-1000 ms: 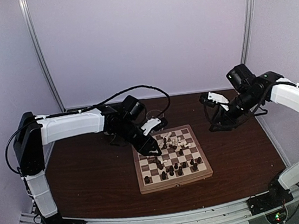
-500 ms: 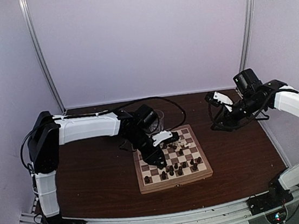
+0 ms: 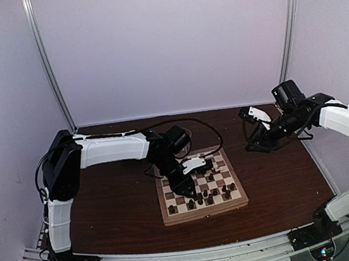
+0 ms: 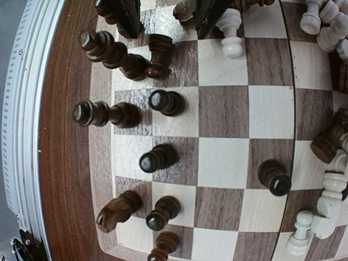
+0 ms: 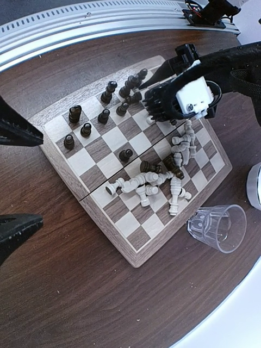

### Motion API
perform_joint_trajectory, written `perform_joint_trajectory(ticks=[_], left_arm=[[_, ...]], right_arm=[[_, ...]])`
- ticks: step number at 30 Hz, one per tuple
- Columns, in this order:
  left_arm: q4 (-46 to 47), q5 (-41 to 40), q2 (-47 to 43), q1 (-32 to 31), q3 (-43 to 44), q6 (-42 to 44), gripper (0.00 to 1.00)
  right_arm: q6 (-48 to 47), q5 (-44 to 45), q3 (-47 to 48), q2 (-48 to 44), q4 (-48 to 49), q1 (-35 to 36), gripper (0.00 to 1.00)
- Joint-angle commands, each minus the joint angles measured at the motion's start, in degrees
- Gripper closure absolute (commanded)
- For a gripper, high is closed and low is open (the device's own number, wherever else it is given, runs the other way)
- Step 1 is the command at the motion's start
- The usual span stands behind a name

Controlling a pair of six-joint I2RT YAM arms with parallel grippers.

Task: Set up the chess pieces on the board
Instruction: Move the pawn on the chessboard.

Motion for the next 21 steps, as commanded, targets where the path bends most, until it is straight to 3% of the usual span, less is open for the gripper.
perform_joint_trajectory(ticks=[1,21], left_arm=[[-1.7,0.0,1.7,-0.5,2.3,1.9,0.63],[-0.8,-3.4,3.7,-1.3,2.5,1.4,0.64]], right_arm=[[0.1,-0.9,-0.4,0.3,0.6,-0.3,0.55],[-0.2,-1.2,-0.2,1.6,0.5,-0.3,0.55]])
